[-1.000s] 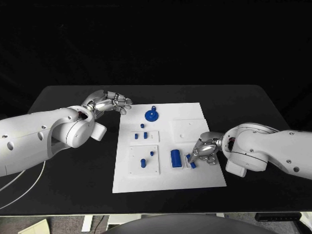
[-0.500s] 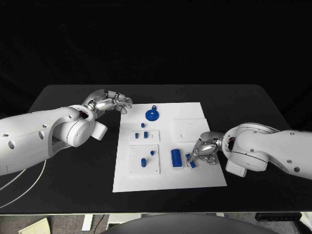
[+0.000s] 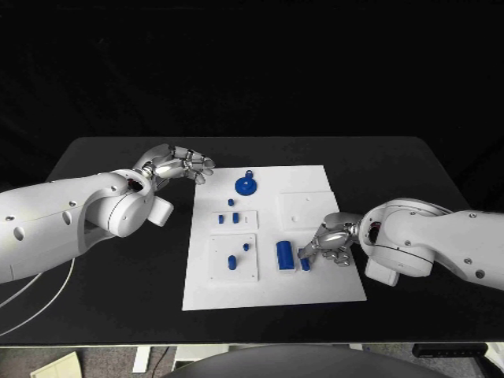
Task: Assemble the parts on the task board
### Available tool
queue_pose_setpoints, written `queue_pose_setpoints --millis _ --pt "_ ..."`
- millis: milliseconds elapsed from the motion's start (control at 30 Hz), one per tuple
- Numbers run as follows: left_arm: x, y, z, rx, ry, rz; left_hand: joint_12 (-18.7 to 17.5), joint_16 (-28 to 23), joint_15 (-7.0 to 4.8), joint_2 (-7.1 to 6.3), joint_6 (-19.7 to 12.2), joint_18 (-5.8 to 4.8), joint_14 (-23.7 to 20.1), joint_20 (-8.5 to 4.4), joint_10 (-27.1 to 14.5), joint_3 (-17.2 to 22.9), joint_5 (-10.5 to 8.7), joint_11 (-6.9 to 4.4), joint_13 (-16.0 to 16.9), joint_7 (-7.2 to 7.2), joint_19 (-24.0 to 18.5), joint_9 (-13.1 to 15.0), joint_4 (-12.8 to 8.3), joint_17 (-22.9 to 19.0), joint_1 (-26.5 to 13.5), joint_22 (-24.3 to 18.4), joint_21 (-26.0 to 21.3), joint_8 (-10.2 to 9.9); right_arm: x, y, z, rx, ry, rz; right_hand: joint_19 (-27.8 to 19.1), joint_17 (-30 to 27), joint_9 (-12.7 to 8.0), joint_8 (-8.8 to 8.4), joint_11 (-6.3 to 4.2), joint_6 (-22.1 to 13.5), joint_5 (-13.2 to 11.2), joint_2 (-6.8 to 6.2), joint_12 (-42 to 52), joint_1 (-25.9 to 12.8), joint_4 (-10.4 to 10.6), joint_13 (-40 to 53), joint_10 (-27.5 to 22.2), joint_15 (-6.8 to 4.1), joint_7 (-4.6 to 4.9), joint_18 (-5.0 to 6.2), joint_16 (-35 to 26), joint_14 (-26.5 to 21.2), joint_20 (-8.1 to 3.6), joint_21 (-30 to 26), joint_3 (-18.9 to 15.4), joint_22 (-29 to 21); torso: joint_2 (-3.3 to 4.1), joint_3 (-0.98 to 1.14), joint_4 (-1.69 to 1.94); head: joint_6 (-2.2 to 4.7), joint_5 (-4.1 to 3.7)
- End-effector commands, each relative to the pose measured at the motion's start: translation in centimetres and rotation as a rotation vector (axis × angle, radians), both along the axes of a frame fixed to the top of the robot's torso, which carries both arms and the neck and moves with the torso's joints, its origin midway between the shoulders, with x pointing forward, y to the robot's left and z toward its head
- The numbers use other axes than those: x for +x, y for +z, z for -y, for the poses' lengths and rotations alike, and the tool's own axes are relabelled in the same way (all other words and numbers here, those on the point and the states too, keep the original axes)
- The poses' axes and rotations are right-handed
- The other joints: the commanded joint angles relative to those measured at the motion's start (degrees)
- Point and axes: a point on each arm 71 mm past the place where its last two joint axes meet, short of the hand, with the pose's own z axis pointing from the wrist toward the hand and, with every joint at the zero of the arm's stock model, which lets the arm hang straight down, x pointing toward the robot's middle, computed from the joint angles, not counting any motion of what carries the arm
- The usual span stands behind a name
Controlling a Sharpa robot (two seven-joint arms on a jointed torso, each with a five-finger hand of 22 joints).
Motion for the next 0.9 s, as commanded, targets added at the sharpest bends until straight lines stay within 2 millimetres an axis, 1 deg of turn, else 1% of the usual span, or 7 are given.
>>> queue_pose_setpoints --millis 33,233,367,433,500,633,900 --pt "0.0 0.1 0.2 -0.004 -0.015 0.004 -0.22 -0.25 0.06 0.46 -0.5 -0.89 0.44 -0.47 -0.36 -0.1 0.23 -0.15 0.09 -0.05 0.14 -0.1 0.39 0.09 0.04 0.06 -0.4 0.32 -0.1 0.0 -0.3 0.015 0.024 -0.002 -0.06 0.01 -0.1 0.23 -0.31 0.11 -0.05 0.04 -0.1 -0.81 0.19 0.07 -0.02 -0.48 -0.03 2.02 -0.31 -0.15 -0.33 -0.29 -0.78 0.53 0.0 -0.01 0.0 0.02 -0.02" --pt "0.0 0.1 0.2 -0.003 -0.015 0.003 -0.22 -0.27 0.06 0.45 -0.52 -0.89 0.44 -0.48 -0.36 -0.11 0.23 -0.15 0.09 -0.05 0.14 -0.1 0.41 0.11 0.03 0.07 -0.41 0.32 -0.2 0.0 -0.1 0.018 0.028 -0.004 -0.19 0.06 -0.14 0.27 -0.35 0.05 0.48 -0.19 -0.12 -1.27 0.52 0.11 -0.1 -0.53 -0.07 2.02 -0.31 -0.23 -0.49 -0.36 -2.2 0.56 0.01 -0.01 0.0 0.04 -0.06" --pt "0.0 0.1 0.2 -0.004 -0.016 0.003 -0.22 -0.27 0.06 0.44 -0.53 -0.88 0.44 -0.48 -0.36 -0.11 0.23 -0.15 0.1 -0.04 0.14 -0.11 0.42 0.12 0.02 0.08 -0.42 0.32 -0.3 0.0 0.2 0.019 0.048 -0.012 -0.32 0.11 -0.16 0.3 -0.38 -0.03 1.17 0.14 -0.12 -1.26 0.25 0.16 -0.16 -0.57 -0.1 2.02 -0.3 -0.3 -0.63 -0.41 -3.47 0.61 0.01 0.0 0.02 0.01 -0.07" --pt "0.0 0.1 0.2 -0.003 -0.014 0.003 -0.23 -0.28 0.06 0.44 -0.53 -0.88 0.44 -0.48 -0.37 -0.11 0.23 -0.15 0.1 -0.04 0.14 -0.11 0.42 0.13 0.03 0.08 -0.42 0.32 -0.4 0.0 0.3 0.022 0.067 -0.021 -0.37 0.13 -0.18 0.31 -0.37 -0.08 1.39 0.13 -0.13 -0.67 -0.42 0.2 -0.2 -0.59 -0.11 2.02 -0.3 -0.33 -0.72 -0.42 -3.99 0.64 0.0 -0.01 0.04 0.01 -0.09" --pt "0.0 0.1 0.1 -0.003 -0.013 0.003 -0.23 -0.28 0.06 0.44 -0.54 -0.88 0.44 -0.48 -0.37 -0.11 0.23 -0.15 0.1 -0.04 0.14 -0.12 0.42 0.13 0.03 0.09 -0.42 0.32 -0.5 0.0 0.4 0.021 0.078 -0.029 -0.4 0.16 -0.18 0.35 -0.39 -0.12 1.68 0.14 -0.1 0.68 -1.79 0.24 -0.21 -0.59 -0.13 2.02 -0.28 -0.34 -0.83 -0.41 -4.37 0.68 0.01 -0.01 0.03 0.03 -0.08" --pt "0.0 0.1 0.2 -0.003 -0.014 0.002 -0.23 -0.29 0.05 0.42 -0.55 -0.88 0.44 -0.48 -0.37 -0.11 0.22 -0.15 0.1 -0.04 0.14 -0.12 0.42 0.14 0.04 0.09 -0.43 0.31 -0.9 -0.1 0.7 0.015 0.109 -0.059 -0.45 0.17 -0.25 0.36 -0.33 -0.21 2.05 0.31 -0.15 2.3 -3.82 0.25 -0.25 -0.54 -0.05 2.02 -0.33 -0.37 -0.78 -0.47 -5.13 0.67 0.0 0.0 0.0 0.08 -0.09" --pt "0.0 0.1 0.2 -0.003 -0.014 0.002 -0.23 -0.31 0.05 0.4 -0.57 -0.87 0.44 -0.48 -0.37 -0.11 0.23 -0.15 0.1 -0.03 0.15 -0.13 0.42 0.17 0.05 0.11 -0.45 0.31 -1.1 -0.2 1.1 -0.004 0.137 -0.076 -0.5 0.17 -0.4 0.36 -0.25 -0.26 0.96 0.55 -0.24 3.59 -5.57 0.22 -0.3 -0.46 0.02 2.02 -0.43 -0.4 -0.58 -0.66 -5.8 0.61 0.01 0.0 -0.01 0.14 -0.13"
